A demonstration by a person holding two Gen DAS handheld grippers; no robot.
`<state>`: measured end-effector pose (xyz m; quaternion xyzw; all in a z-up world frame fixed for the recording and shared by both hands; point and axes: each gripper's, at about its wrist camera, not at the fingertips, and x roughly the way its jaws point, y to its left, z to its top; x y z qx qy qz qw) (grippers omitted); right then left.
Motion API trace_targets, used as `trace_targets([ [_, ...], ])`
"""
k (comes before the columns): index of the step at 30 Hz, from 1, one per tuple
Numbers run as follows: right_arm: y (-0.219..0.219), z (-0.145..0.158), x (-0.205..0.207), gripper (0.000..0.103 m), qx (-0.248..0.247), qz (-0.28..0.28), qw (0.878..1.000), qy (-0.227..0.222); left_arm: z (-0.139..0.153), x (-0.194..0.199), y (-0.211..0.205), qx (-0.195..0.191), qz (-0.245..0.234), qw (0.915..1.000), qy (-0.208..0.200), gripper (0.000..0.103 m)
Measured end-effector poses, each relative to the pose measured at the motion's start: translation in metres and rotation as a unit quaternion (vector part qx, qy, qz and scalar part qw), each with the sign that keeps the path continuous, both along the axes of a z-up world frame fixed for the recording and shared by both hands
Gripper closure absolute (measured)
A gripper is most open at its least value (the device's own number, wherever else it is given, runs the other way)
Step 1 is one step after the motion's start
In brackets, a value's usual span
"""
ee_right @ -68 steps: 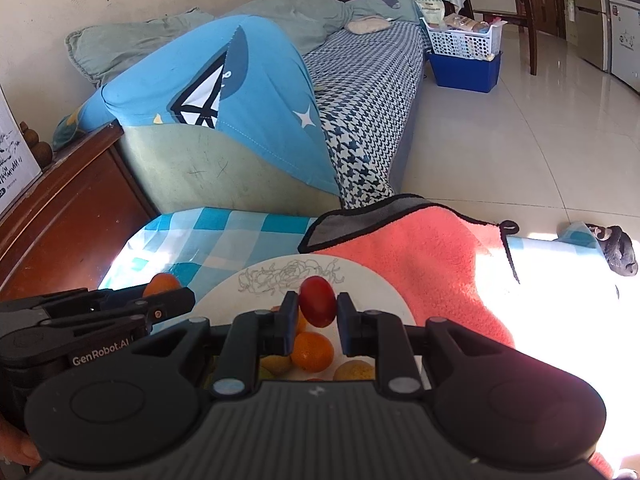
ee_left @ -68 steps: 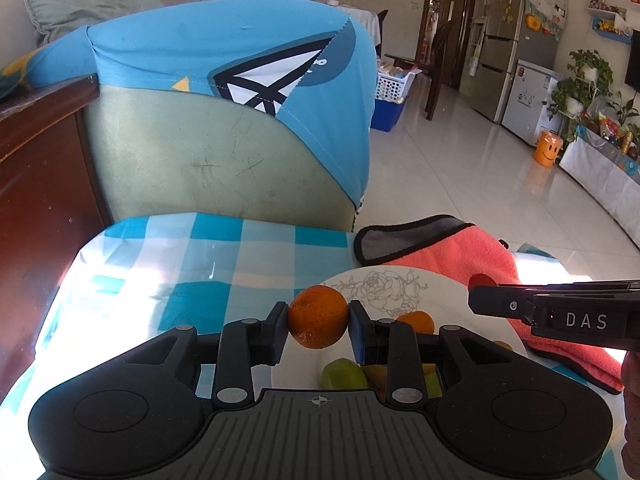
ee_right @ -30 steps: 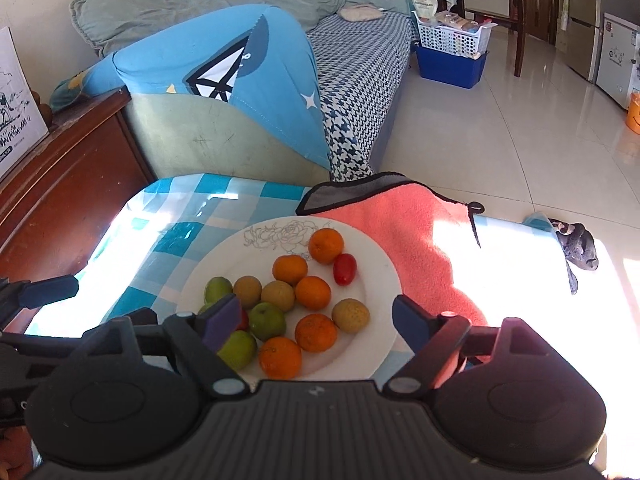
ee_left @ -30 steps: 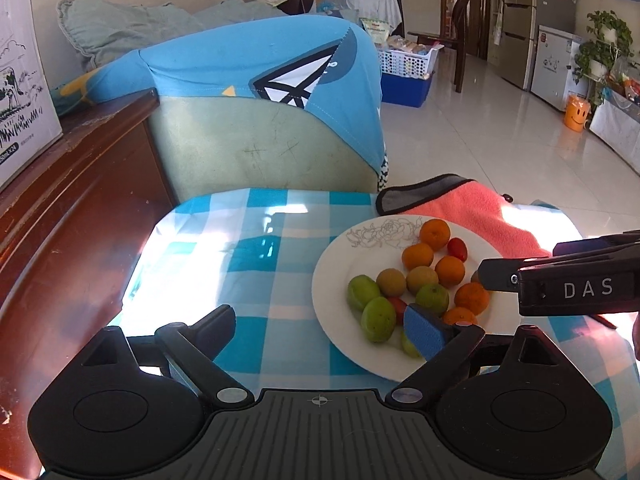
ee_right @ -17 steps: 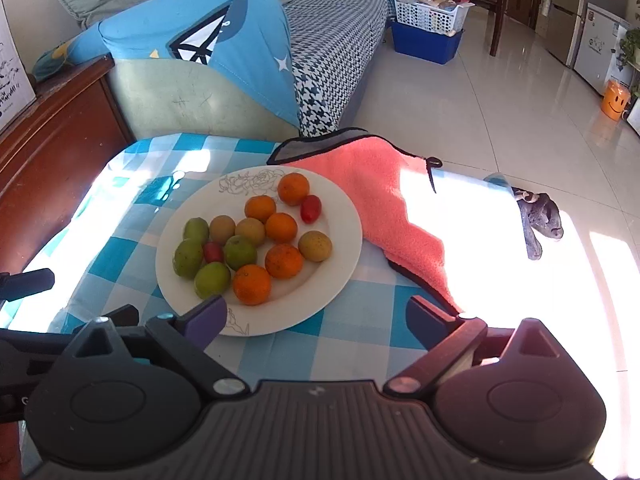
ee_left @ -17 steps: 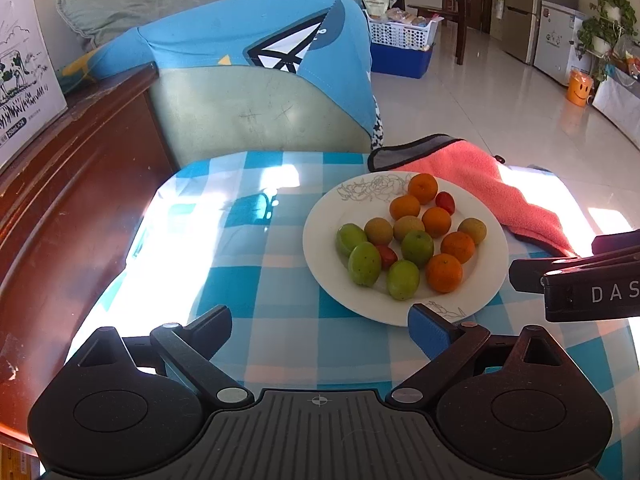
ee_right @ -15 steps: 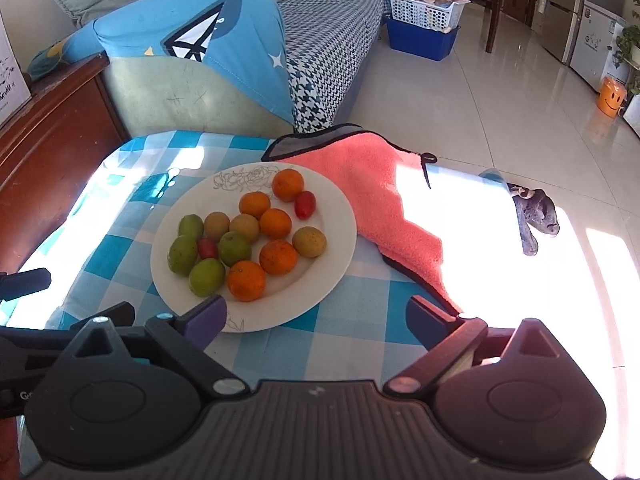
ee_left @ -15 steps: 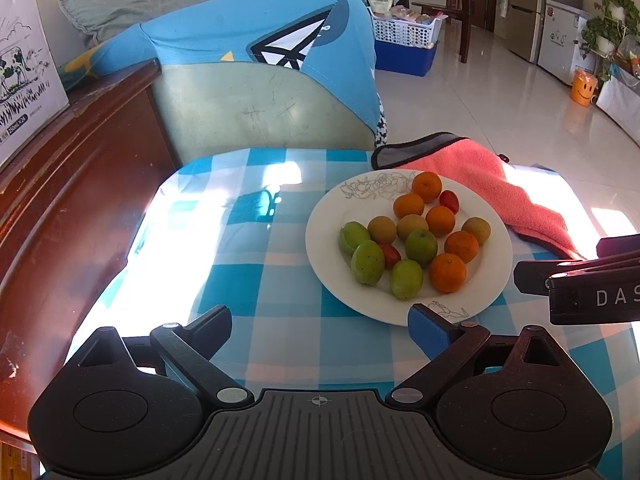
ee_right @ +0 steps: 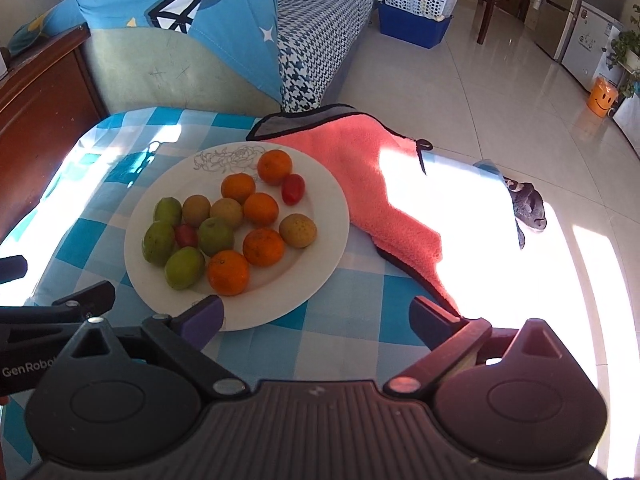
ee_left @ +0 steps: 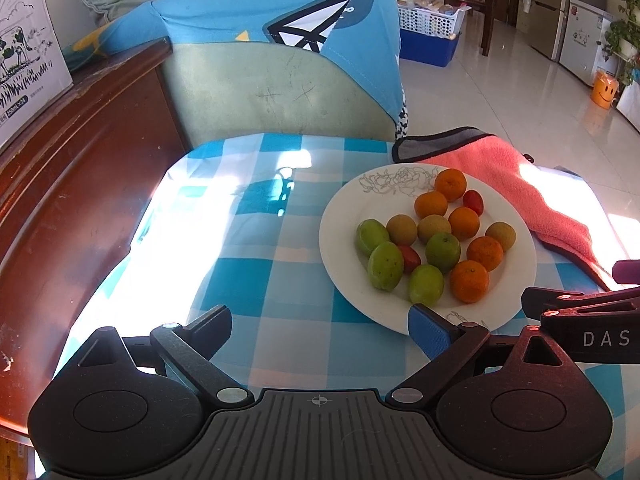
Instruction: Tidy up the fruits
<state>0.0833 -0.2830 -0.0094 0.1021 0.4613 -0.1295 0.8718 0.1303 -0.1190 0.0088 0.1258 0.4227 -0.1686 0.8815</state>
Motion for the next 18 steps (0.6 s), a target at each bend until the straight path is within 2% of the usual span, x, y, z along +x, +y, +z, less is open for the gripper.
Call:
trace_targets([
  [18, 0.007, -0.008, 0.009, 0.004, -0.009, -0.006, 1.000, 0.012, -0.008, 0.012, -0.003, 0.024, 0.029, 0.9993, 0.005, 0.007],
])
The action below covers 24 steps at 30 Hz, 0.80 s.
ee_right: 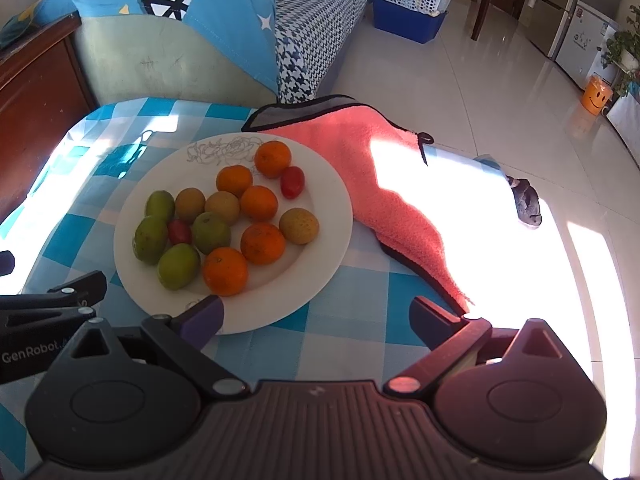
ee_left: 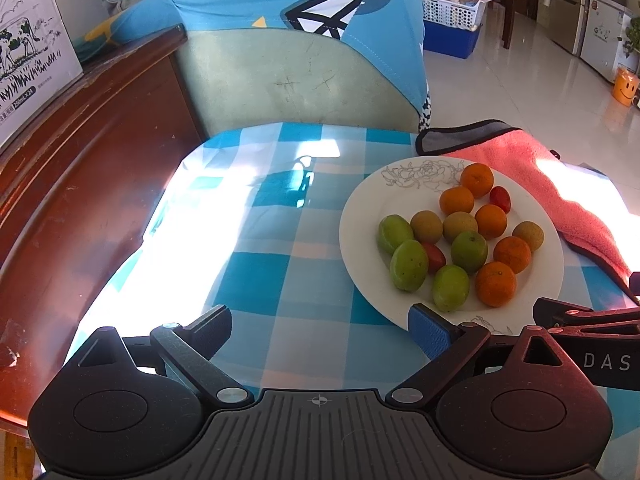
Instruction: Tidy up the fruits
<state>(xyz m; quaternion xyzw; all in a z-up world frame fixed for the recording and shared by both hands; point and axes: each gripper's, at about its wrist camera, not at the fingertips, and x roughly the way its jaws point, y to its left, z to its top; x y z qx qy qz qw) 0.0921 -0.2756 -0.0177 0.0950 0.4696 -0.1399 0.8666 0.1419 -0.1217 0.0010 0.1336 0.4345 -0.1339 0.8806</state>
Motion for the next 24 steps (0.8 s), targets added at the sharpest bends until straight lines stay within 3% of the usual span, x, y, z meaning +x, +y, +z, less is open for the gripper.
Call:
trace_targets([
  [24, 0.0103, -0.0043, 0.0057, 0.004, -0.012, 0.012, 1.000, 0.001, -0.0061, 0.0049, -0.0015, 0.033, 0.006, 0.9994, -0.009, 0.008],
])
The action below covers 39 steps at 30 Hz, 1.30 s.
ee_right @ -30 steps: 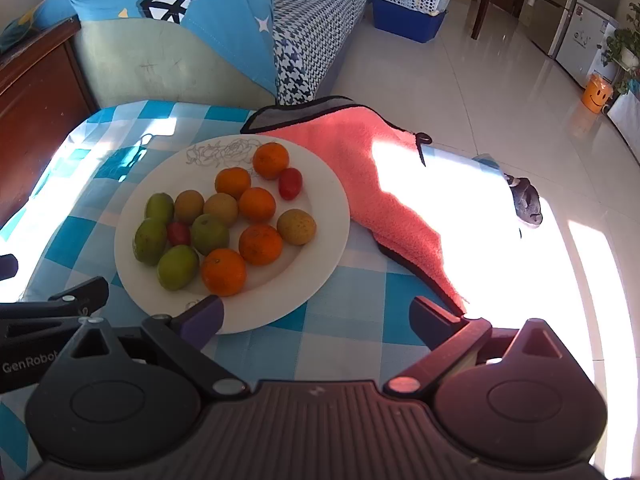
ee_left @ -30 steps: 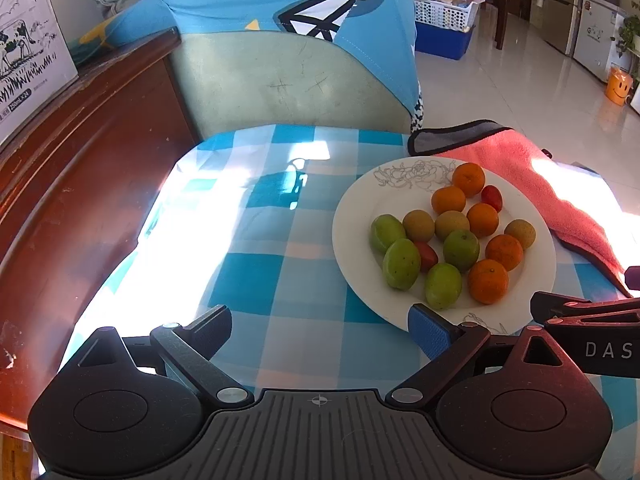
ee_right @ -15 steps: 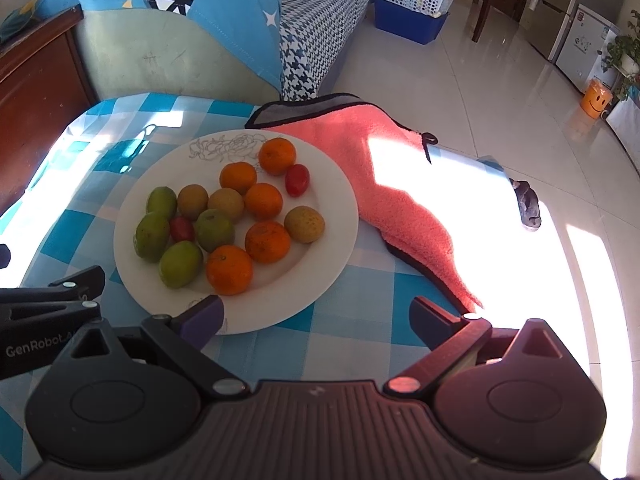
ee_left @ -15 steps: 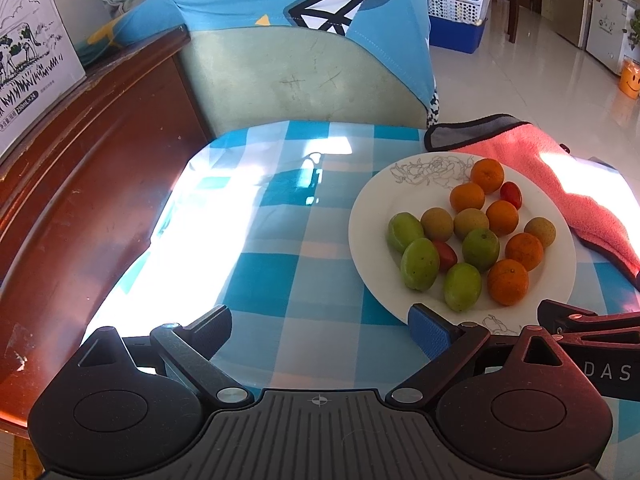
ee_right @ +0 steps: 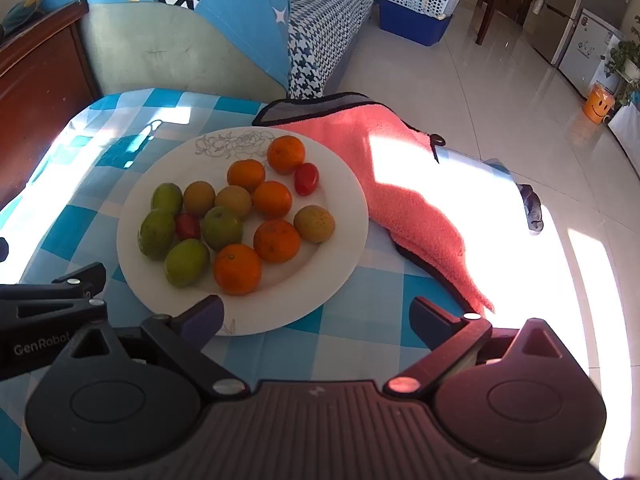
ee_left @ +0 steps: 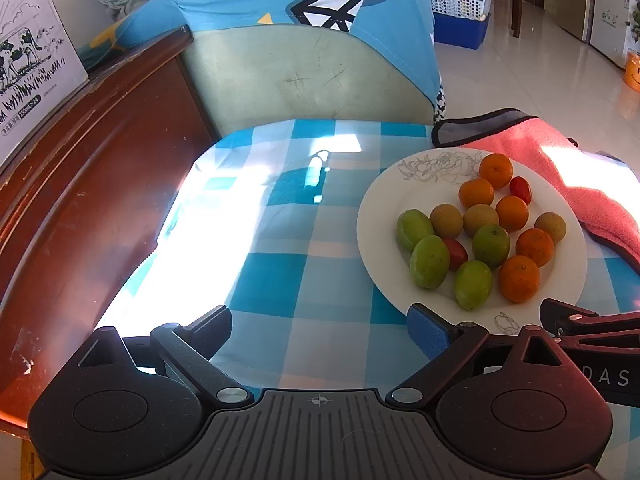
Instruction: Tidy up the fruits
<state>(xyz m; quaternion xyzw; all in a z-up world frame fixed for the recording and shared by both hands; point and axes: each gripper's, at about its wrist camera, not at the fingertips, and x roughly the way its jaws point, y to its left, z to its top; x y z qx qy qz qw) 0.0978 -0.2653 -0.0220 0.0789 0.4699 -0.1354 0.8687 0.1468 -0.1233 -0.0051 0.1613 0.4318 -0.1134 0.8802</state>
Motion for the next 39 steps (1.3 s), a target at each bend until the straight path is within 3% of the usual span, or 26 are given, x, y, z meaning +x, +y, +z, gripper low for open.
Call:
trace_targets([
  [39, 0.001, -0.003, -0.012, 0.004, 0.010, -0.003, 1.000, -0.020, 0.005, -0.015, -0.003, 0.015, -0.009, 0.9997, -0.017, 0.008],
])
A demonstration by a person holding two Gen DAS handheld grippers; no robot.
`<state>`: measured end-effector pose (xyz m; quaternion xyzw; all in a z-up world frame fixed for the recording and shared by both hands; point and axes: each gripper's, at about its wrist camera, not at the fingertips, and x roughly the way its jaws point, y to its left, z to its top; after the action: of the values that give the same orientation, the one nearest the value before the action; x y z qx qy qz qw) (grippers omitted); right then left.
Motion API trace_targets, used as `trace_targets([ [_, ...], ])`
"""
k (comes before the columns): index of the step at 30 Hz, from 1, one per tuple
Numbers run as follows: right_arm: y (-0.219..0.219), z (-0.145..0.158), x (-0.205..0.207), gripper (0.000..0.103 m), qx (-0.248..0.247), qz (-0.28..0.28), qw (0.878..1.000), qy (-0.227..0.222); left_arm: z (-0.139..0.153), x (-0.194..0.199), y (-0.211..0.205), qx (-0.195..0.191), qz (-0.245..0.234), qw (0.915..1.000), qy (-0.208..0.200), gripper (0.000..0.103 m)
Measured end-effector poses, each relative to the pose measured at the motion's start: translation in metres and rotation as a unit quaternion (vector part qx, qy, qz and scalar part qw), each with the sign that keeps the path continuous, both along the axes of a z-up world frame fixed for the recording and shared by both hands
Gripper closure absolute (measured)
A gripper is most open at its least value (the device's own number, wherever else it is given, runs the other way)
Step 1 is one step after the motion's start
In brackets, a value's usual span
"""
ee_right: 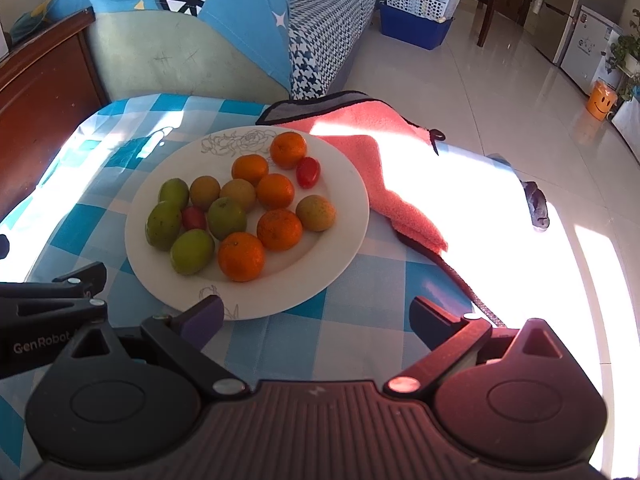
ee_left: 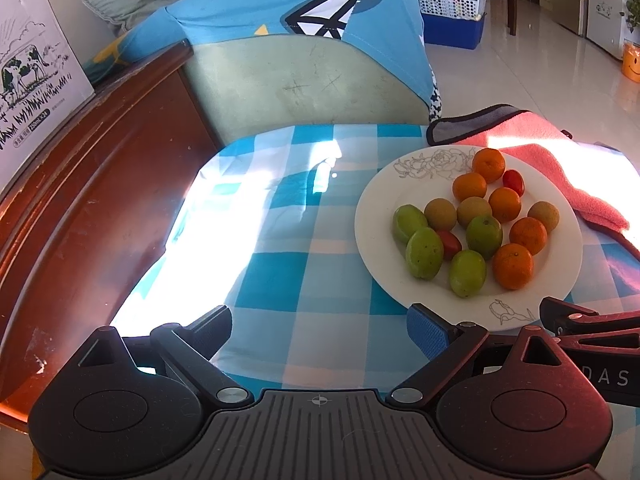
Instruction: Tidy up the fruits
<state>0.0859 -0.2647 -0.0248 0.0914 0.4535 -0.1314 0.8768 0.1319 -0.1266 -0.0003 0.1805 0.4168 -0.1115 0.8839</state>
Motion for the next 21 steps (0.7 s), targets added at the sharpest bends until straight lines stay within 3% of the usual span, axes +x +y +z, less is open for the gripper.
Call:
trace_targets([
  [13, -0.005, -0.003, -0.007, 0.004, 0.009, -0.008, 1.000, 0.004, -0.001, -0.005, -0.005, 0.006, -0.011, 0.9999, -0.004, 0.008],
  [21, 0.004, -0.007, -0.030, 0.004, 0.024, -0.016, 1.000, -0.010, -0.001, -0.026, 0.005, 0.012, -0.023, 0.9996, -0.008, 0.008],
])
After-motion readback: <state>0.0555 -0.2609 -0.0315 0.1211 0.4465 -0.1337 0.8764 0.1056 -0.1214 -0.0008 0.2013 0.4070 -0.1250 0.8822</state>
